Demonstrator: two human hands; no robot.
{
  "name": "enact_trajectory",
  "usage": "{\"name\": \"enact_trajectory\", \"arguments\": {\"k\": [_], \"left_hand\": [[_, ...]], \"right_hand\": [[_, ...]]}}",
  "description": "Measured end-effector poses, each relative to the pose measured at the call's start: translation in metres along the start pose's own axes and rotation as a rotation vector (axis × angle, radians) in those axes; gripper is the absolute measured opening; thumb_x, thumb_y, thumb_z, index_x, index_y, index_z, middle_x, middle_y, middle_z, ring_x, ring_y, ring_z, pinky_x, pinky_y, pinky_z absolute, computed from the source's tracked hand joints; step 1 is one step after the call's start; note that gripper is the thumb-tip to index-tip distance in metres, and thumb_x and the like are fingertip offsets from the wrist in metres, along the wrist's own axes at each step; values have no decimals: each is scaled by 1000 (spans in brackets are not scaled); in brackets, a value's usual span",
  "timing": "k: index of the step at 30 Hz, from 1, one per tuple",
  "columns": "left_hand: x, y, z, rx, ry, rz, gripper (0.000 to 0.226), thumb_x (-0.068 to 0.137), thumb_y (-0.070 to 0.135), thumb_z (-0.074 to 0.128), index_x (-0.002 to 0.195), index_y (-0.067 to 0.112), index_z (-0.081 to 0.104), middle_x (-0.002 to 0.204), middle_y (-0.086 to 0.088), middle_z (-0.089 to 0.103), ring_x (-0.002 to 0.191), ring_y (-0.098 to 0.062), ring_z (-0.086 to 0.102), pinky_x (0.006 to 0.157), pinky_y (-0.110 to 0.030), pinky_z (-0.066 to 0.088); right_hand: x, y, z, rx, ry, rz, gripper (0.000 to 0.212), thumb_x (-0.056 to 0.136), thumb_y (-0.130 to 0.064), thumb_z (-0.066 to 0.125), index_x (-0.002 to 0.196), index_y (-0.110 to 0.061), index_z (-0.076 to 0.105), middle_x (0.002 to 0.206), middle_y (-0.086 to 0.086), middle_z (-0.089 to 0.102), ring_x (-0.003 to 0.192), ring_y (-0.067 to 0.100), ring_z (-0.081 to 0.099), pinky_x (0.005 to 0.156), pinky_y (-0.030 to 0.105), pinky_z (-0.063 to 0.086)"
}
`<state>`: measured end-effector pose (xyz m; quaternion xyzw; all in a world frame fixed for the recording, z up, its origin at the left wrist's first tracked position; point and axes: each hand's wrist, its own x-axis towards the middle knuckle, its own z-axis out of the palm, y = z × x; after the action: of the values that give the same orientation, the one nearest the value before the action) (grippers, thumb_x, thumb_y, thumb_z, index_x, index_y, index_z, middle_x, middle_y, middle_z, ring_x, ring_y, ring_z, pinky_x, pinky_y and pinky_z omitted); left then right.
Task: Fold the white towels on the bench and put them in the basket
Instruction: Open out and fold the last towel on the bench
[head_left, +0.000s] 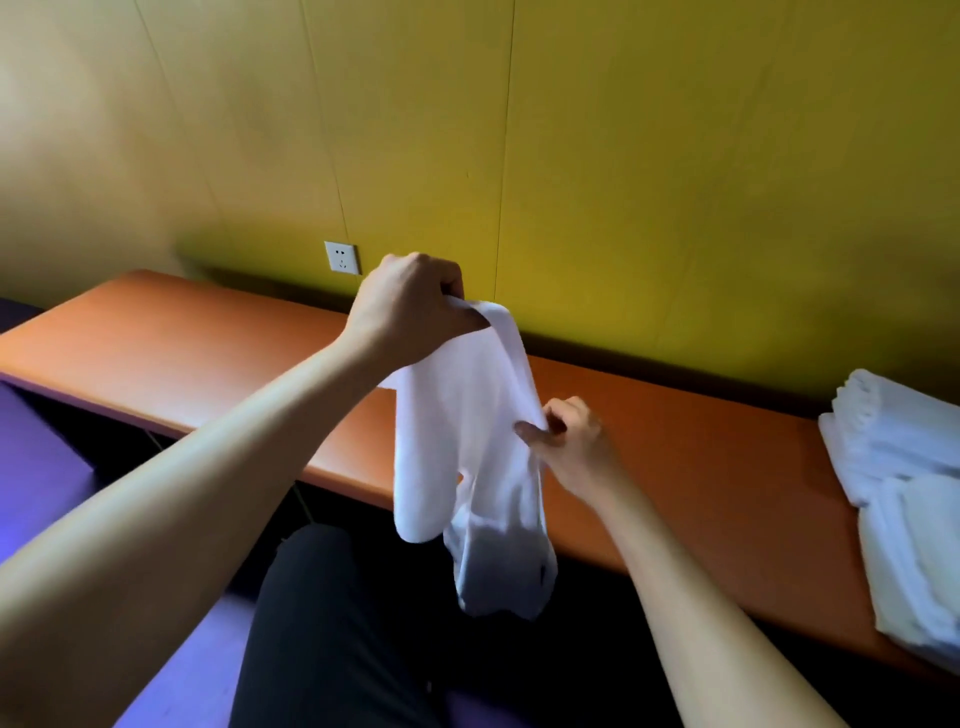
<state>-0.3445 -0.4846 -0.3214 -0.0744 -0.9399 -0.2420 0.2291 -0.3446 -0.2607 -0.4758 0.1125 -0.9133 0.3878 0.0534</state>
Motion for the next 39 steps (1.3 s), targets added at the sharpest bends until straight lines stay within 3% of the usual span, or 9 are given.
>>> {"name": "enact_trajectory", "arguments": {"k": [5,9,15,20,23,25,29,33,39], "left_hand": [[-3,-11,-23,140,119,-47,22,75,41,76,73,22,65,60,9,50,74,-24,51,61,-30,37],[2,-32,-30,177,208,-74,21,82,43,72,82,23,66,76,1,57,80,-24,47,66,-33,36],[-11,-84,-35,262,206,-6,12,91,18,57,99,17,66,99,-11,66,97,-39,54,89,-42,40],[-34,-107,-20,323,231,-59,16,90,12,53,98,11,67,99,-17,67,94,-40,52,90,-42,37],[-39,-125,-15,318,271,-109,15,91,10,52,97,10,66,97,-21,66,91,-41,52,89,-44,36],[-40,-136,-14,321,289,-126,14,90,10,50,94,9,63,94,-23,66,86,-42,54,88,-46,36],[-40,-146,-14,330,271,-94,13,90,15,52,84,9,62,85,-21,67,79,-40,58,86,-44,35],[-37,-157,-6,398,257,-19,15,88,16,54,79,7,62,78,-22,69,70,-41,58,82,-44,37],[-6,-232,36,409,115,-222,26,89,42,51,91,17,58,82,-10,68,70,-30,51,72,-39,48]], "right_hand": [[-10,17,-24,29,-113,36,21,85,-30,74,88,-25,54,78,-4,60,68,16,52,59,33,40],[-11,37,-37,-343,-202,111,18,87,-34,68,101,-23,69,99,5,72,93,28,66,71,34,50],[-31,77,-77,-745,-18,378,22,89,-15,62,109,-16,70,121,10,66,114,32,62,88,35,50],[-58,100,-90,-612,53,373,11,89,-9,59,97,-17,56,103,12,64,88,35,57,66,33,40],[-73,108,-102,-670,-77,385,11,90,-25,66,97,-26,58,96,3,65,80,29,56,60,29,37],[-82,119,-112,-713,-130,404,9,91,-33,67,98,-28,64,97,2,67,86,29,61,64,28,40],[-91,142,-134,-577,51,371,8,95,-27,61,90,-20,60,101,19,67,93,41,63,71,37,44],[-77,143,-143,-573,203,402,24,100,-18,47,123,-12,50,118,26,63,104,46,61,78,44,45],[-55,134,-141,-576,-41,263,55,83,-22,72,125,-30,37,125,8,54,105,35,61,82,44,51]]}}
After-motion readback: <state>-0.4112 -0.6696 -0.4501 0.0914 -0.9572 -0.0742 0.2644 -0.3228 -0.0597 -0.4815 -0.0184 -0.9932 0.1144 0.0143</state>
